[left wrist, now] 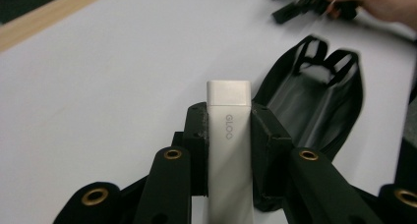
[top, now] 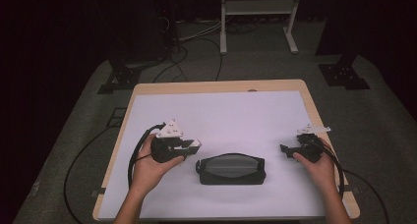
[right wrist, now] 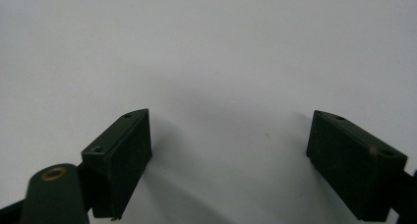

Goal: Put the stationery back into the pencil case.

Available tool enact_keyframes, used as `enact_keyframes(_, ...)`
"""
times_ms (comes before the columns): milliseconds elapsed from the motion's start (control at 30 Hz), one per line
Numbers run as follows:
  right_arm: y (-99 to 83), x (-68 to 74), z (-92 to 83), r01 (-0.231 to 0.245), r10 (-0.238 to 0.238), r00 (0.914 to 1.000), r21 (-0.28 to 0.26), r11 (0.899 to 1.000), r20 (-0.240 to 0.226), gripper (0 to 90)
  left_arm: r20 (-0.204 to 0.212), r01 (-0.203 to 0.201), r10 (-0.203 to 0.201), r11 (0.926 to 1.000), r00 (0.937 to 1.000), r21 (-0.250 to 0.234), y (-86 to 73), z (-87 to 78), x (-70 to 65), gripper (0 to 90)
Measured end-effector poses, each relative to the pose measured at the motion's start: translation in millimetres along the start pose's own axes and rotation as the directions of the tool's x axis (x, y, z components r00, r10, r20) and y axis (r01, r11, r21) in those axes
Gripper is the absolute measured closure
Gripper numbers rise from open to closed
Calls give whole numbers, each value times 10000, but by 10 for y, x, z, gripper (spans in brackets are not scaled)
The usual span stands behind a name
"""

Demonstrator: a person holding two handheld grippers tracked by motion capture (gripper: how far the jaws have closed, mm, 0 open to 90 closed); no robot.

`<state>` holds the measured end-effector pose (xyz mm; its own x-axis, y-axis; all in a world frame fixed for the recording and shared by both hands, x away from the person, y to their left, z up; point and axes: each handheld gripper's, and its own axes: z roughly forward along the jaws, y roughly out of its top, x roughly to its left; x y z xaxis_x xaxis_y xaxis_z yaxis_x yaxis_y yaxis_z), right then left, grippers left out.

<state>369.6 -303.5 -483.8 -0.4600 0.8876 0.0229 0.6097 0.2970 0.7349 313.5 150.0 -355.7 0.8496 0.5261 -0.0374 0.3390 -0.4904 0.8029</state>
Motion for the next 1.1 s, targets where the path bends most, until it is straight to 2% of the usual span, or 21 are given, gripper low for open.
enact_keyframes(200, 0, 1, 0, -15, 15, 10000, 3, 10000, -3, 160, 655, -215, 257, 9977, 9975, -636, 67, 35, -83, 714)
enact_keyframes(333, 0, 0, 0, 2, -2, 10000, -1, 10000, 2, 160, 879, -339, 405, 9966, 9953, -745, 100, 73, -115, 714)
enact_keyframes(567, 0, -1, 0, 3, -3, 10000, 1, 10000, 0, 160, 1327, -725, 814, 9949, 9878, -704, 159, 195, -164, 714)
enact_keyframes(1100, 0, 0, -1, -4, 4, 10000, 3, 10000, -3, 160, 2158, -1055, 1113, 9937, 9701, -384, 229, 543, -266, 714)
